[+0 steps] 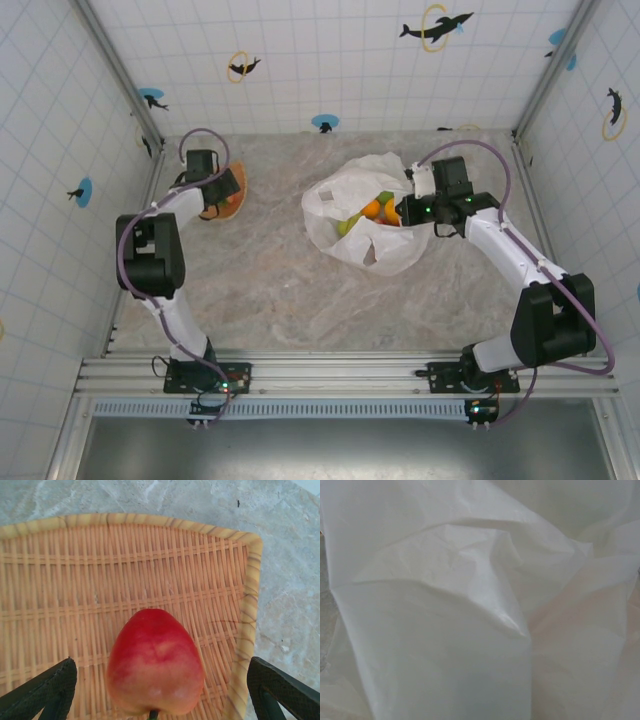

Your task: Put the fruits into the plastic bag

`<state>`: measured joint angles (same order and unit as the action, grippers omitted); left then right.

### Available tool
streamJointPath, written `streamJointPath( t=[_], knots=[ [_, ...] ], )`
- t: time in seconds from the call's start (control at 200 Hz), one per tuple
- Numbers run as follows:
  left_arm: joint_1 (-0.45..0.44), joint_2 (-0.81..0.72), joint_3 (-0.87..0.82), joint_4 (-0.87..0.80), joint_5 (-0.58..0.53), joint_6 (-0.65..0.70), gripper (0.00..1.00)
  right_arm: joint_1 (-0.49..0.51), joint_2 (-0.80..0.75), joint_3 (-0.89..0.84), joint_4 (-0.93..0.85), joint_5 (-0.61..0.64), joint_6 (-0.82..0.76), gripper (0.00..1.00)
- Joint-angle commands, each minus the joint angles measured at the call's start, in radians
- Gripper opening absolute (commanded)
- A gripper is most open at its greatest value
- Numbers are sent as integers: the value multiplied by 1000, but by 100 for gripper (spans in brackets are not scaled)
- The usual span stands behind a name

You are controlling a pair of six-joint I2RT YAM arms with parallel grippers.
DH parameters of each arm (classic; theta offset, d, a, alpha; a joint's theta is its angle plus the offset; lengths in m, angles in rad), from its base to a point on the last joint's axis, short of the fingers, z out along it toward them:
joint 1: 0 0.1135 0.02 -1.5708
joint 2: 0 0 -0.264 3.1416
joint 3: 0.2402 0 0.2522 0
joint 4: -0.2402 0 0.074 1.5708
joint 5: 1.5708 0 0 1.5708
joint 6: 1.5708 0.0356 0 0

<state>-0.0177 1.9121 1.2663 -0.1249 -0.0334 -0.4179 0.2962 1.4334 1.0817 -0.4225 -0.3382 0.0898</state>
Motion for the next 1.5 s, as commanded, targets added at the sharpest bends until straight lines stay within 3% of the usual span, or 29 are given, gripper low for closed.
streamJointPath(
  t=[0.0,0.455,0.761,0.936,1.191,1.496],
  knots=[
    [6,48,47,-40,11,22,88,10,-12,7,25,-13,5,0],
    [5,140,105,-59,38,26,69,11,-13,12,17,-11,5,0],
    [5,99,125,-80,35,30,56,12,-6,22,11,-10,3,0],
    [5,-22,73,-55,48,18,56,15,-4,25,13,-9,4,0],
    [-12,-329,-205,162,295,-120,55,16,14,32,35,-18,16,0],
    [-241,-575,-387,232,399,-117,56,21,43,44,63,-38,34,0]
  ],
)
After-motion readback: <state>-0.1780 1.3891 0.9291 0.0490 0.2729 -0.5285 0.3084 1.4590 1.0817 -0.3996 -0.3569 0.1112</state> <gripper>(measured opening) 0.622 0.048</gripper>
